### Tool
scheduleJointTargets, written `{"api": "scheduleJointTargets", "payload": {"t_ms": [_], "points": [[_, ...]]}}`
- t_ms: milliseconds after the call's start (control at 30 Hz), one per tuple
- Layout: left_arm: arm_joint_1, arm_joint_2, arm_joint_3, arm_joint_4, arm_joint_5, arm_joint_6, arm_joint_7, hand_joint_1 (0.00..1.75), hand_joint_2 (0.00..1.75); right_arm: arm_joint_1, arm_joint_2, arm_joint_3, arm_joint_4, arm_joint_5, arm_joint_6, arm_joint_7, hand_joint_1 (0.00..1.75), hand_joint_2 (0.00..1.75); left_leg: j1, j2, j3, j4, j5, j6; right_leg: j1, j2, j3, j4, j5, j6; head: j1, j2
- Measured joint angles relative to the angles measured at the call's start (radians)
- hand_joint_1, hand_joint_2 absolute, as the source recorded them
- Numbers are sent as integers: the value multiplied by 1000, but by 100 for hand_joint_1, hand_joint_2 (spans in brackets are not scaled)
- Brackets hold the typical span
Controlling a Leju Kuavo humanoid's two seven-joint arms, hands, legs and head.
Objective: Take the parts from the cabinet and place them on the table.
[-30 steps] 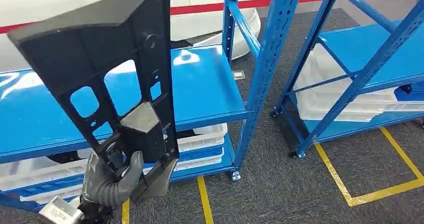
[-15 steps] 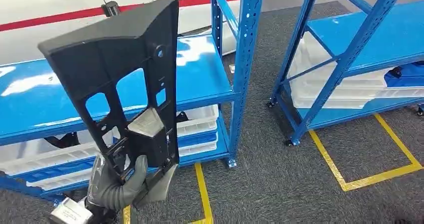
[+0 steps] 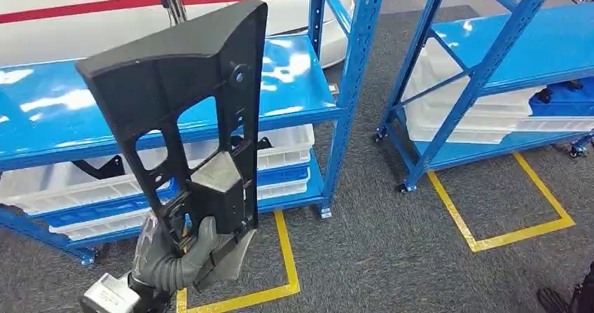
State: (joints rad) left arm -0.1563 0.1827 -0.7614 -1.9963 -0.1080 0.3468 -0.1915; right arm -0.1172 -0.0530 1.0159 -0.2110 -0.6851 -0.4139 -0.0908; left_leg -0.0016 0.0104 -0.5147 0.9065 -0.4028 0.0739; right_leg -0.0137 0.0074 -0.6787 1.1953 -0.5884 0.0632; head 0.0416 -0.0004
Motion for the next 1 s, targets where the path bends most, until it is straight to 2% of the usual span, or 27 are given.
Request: {"api": "scheduleJointTargets", "payload": {"t_ms": [33, 67, 100, 133, 167, 233, 267, 300, 367, 400, 433, 467, 500, 533, 567, 600, 633, 700, 733, 767, 800, 833, 867, 900, 933, 967, 1000], "points": [[0, -2, -1, 3, 0, -3, -1, 175, 175, 1, 0, 0, 0, 0, 0, -2, 0, 0, -2, 0, -18, 1, 14, 1, 0, 0, -12, 70, -9, 1, 7, 0], [0, -6, -4, 12, 0, -9, -7, 175, 175, -1, -1, -1, 0, -5, 2, -7, 0, 0, -9, 1, -75, 12, 57, -5, 4, -2, 187, -146, 123, -19, 7, 0], [0, -8, -4, 12, 0, -10, -9, 175, 175, -1, -5, -2, 0, -8, 2, -5, 0, 0, -15, 5, -78, 16, 62, -9, 13, -21, 259, -260, 94, -26, 7, 0], [-1, -9, -4, 12, 0, -10, -10, 175, 175, -3, -5, -3, 0, -14, 3, -1, 0, 0, -13, 8, -80, 17, 70, -13, 16, -26, 286, -312, 80, -28, 6, 0], [-4, -10, -5, 14, 2, -10, -11, 175, 175, -5, -5, -7, 0, -20, 4, 6, 0, 0, -11, 13, -82, 15, 80, -20, 17, -21, 274, -305, 85, -31, 7, 0], [-7, -11, -7, 16, 4, -10, -15, 175, 175, -5, -4, -10, 0, -27, 10, 11, 0, 0, -10, 21, -84, 14, 96, -32, 17, -13, 260, -302, 102, -44, 6, 0], [-7, -11, -8, 18, 8, -10, -19, 175, 175, -7, 0, -11, 0, -30, 12, 13, 0, 0, -5, 16, -91, 23, 76, -38, 9, -13, 251, -303, 115, -48, 6, 0], [-7, -11, -10, 19, 10, -10, -21, 175, 175, -7, -1, -11, 0, -34, 13, 16, 0, 0, -5, 7, -109, 59, 19, -47, 10, -6, 240, -302, 127, -51, 2, 0], [-7, -11, -12, 21, 11, -11, -22, 175, 175, -7, -2, -14, 0, -36, 13, 16, 0, 0, 3, 4, -154, 225, -120, -60, 8, -6, 206, -301, 153, -56, 0, 0], [-7, -11, -13, 23, 11, -11, -23, 175, 175, -5, -2, -16, 0, -37, 13, 16, 0, 0, 5, 4, -169, 304, -157, -63, 9, -2, 187, -299, 167, -55, -1, 0], [-7, -11, -14, 25, 12, -11, -23, 175, 175, -4, -3, -17, 0, -38, 13, 16, 0, 0, 6, 4, -171, 354, -157, -64, 9, 3, 168, -297, 180, -55, -1, 0], [-7, -11, -14, 27, 12, -11, -23, 175, 175, -3, -4, -18, 0, -38, 13, 16, 0, 0, 7, 3, -157, 364, -128, -63, 8, 8, 148, -294, 192, -53, -1, 0], [-7, -11, -14, 27, 13, -11, -24, 175, 175, -3, -4, -18, 0, -39, 13, 16, 0, 0, 7, 2, -125, 337, -86, -61, 9, 15, 128, -291, 205, -51, -1, 0], [-8, -12, -16, 27, 13, -11, -24, 175, 175, -3, -3, -19, 0, -39, 13, 16, 0, 0, 7, -3, -70, 267, -47, -57, 8, 26, 106, -286, 218, -48, -2, 0], [-9, -12, -17, 27, 14, -11, -24, 175, 175, -4, -3, -20, 0, -39, 13, 16, 0, 0, 7, -19, -2, 172, -35, -51, 8, 35, 90, -282, 229, -43, -2, 0], [-11, -12, -17, 27, 14, -12, -25, 175, 175, -6, -2, -23, 0, -40, 13, 16, 0, 0, 6, -59, 74, 66, -66, -44, 10, 43, 79, -279, 238, -37, -2, 0], [-13, -13, -17, 27, 15, -12, -27, 175, 175, -6, -2, -26, 0, -41, 13, 16, 0, 0, 6, -66, 114, -15, -88, -37, 13, 49, 75, -278, 248, -33, -1, 0], [-15, -15, -18, 28, 16, -12, -31, 175, 175, -4, -2, -27, 0, -43, 13, 16, 0, 0, -2, -59, 98, -5, -81, -34, 8, 62, 67, -284, 274, -22, -2, 0], [-13, -15, -18, 29, 17, -13, -31, 175, 175, 0, -4, -28, 0, -44, 13, 16, 0, 0, -5, -48, 90, -1, -72, -26, 11, 74, 62, -285, 285, -13, 0, 0], [-13, -16, -18, 30, 17, -13, -31, 175, 175, 4, -9, -29, 2, -47, 13, 17, 0, 0, 8, -35, 80, -4, -58, -13, 1, 78, 53, -276, 278, -10, 2, 0], [-15, -16, -18, 30, 17, -14, -32, 175, 175, 2, -6, -31, 2, -48, 13, 17, 0, 0, 2, -27, 67, -4, -47, -5, 11, 48, 34, -242, 224, -7, 2, 0], [-15, -19, -18, 30, 17, -14, -33, 175, 175, 3, -6, -32, 2, -47, 16, 18, 0, 0, 0, -19, 50, -4, -34, 3, 9, 23, 9, -170, 147, -3, 4, 0], [-13, -19, -18, 30, 18, -14, -33, 175, 175, 2, -5, -34, 2, -47, 16, 18, 0, 0, -2, -12, 35, -3, -23, 3, 9, 11, -14, -86, 83, 0, 6, 0], [-12, -19, -18, 30, 18, -14, -33, 175, 175, 1, -5, -35, 2, -48, 16, 18, 0, 0, -5, -4, 17, -3, -11, 4, 7, 5, -37, 10, 37, 2, 6, 0], [-12, -19, -18, 31, 18, -14, -34, 175, 175, 2, -5, -35, 2, -47, 16, 16, 0, 0, -6, 5, 2, -2, 0, 4, 6, 3, -47, 75, 31, 3, 6, 0], [-12, -19, -18, 31, 18, -14, -36, 175, 175, 2, -4, -35, 2, -48, 16, 16, 0, 0, -7, 14, -13, -2, 9, 3, 6, 2, -39, 104, 60, 3, 6, 0], [-12, -20, -18, 32, 18, -15, -39, 175, 175, 2, -4, -35, 2, -47, 16, 16, 0, 0, -9, 25, -27, -2, 20, 2, 6, 1, -14, 94, 117, 1, 6, 0]]}}
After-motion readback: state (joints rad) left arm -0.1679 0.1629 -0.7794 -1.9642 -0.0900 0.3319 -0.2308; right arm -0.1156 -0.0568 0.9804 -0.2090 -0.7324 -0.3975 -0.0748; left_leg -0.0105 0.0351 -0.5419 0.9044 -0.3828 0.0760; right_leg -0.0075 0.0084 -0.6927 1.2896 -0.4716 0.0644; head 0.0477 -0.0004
